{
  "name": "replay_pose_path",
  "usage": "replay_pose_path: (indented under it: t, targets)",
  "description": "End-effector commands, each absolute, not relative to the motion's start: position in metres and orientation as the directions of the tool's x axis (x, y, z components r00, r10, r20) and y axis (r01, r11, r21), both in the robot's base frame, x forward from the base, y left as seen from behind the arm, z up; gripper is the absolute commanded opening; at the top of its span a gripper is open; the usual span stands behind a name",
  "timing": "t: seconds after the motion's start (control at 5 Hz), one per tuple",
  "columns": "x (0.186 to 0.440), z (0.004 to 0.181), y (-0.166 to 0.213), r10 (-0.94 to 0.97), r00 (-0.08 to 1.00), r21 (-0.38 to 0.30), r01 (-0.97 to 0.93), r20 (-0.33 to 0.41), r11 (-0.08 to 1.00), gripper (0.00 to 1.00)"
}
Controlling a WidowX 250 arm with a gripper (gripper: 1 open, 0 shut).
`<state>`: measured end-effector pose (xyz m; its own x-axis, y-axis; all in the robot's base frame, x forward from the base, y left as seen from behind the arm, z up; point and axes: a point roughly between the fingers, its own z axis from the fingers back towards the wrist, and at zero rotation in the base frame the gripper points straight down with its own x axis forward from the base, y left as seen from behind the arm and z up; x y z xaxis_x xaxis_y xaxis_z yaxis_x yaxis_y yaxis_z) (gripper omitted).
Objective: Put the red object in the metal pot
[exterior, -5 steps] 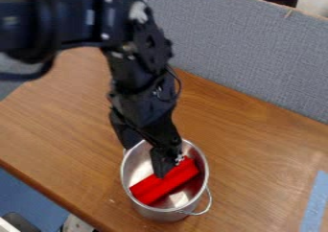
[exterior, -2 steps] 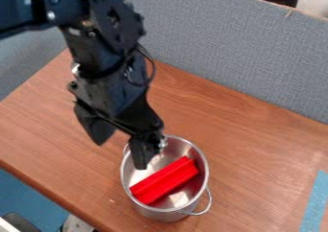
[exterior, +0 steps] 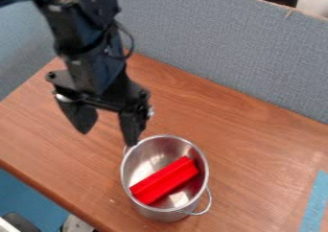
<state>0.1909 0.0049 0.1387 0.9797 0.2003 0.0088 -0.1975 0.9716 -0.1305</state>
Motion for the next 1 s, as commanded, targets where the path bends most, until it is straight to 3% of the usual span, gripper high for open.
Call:
replay_pose_path:
  t: [0.0,0.2,0.4,0.8]
  targets:
    - [0.223,0.145,0.001,0.334,0.942,-0.132,-0.328,0.021,0.935,1.00]
    - [0.237,0.124,-0.024,0.222,0.975,-0.117,-0.218,0.026,0.969,1.00]
    - [0.231,0.111,-0.042,0.131,0.991,-0.110,-0.127,0.030,0.986,1.00]
    - [0.214,0.095,0.010,0.034,0.999,-0.105,-0.032,0.022,0.994,1.00]
